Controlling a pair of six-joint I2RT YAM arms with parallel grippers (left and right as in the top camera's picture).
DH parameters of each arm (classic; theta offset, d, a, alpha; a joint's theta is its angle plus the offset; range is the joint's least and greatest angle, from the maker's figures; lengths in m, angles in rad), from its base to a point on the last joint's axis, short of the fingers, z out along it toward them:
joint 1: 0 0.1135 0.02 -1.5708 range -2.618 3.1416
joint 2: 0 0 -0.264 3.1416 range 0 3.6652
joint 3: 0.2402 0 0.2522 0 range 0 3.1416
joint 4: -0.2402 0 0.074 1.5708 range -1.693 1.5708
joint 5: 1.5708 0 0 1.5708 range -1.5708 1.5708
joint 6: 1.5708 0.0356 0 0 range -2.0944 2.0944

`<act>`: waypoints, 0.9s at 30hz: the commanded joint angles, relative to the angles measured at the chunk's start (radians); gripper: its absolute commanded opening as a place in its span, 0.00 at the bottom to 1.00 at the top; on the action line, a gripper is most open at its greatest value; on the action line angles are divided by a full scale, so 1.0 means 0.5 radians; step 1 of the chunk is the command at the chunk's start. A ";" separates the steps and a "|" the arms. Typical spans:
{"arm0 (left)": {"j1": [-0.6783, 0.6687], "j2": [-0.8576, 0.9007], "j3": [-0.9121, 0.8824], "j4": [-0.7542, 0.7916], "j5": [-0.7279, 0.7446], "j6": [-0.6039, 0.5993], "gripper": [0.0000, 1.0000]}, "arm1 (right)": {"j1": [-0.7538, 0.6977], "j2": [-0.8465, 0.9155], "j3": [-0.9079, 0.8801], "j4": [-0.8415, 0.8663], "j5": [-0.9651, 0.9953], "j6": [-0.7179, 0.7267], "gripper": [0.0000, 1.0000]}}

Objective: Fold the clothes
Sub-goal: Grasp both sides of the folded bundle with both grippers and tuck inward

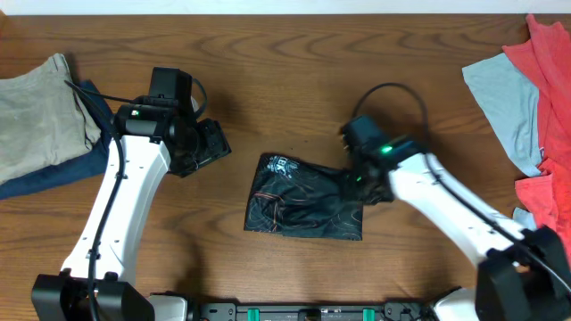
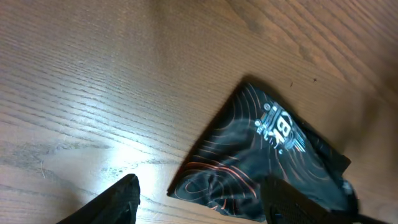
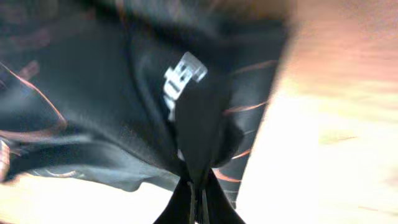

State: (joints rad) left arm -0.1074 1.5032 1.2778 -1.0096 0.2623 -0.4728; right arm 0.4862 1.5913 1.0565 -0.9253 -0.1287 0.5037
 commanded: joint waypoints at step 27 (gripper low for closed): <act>-0.220 0.039 -0.171 0.044 -0.011 0.061 0.64 | -0.120 -0.115 0.008 -0.151 -0.301 -0.727 0.39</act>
State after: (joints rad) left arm -0.1925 1.5036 1.2304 -1.0012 0.2623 -0.4625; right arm 0.3843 1.5311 1.0672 -1.0054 -0.2619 0.2260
